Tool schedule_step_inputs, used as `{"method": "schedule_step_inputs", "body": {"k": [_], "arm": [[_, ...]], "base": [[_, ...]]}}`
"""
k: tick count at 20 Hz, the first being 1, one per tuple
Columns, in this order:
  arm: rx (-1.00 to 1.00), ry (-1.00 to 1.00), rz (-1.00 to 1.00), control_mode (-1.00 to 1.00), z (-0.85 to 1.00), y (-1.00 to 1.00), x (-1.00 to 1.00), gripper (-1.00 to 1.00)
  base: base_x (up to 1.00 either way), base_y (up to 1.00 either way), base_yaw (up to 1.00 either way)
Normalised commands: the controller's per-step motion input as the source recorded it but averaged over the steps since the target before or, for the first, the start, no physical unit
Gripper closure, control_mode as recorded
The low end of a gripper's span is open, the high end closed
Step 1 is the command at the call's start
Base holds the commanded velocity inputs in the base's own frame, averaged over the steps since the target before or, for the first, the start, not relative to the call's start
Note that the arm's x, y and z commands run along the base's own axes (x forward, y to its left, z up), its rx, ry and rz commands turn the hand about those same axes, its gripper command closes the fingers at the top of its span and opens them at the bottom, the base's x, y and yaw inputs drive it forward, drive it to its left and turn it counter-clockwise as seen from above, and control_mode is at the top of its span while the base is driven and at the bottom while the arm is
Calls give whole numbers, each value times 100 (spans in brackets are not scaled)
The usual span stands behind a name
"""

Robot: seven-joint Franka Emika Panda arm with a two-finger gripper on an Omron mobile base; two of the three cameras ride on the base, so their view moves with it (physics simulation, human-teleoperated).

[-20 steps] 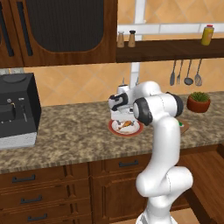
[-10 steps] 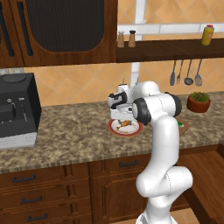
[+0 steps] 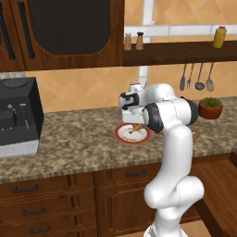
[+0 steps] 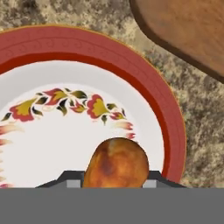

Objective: Pick up the knife from the drawer and place it on the cutting board. Then place the meat from the plate to the cutting board.

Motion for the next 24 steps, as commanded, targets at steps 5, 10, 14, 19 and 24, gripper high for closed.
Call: {"method": "schedule_step_inputs", "body": {"k": [5, 10, 14, 19, 24], "arm": [[4, -3, 11, -100, 35, -64, -56, 100], [3, -4, 19, -100, 1, -83, -34, 100], [5, -11, 33, -100, 0, -96, -3, 100], [3, -3, 36, -100, 1, -80, 1, 100], [9, -3, 47, -100, 1, -43, 14, 100]], "base": [[0, 0, 0], [0, 0, 0], [0, 0, 0], [0, 0, 0], [0, 0, 0]]}}
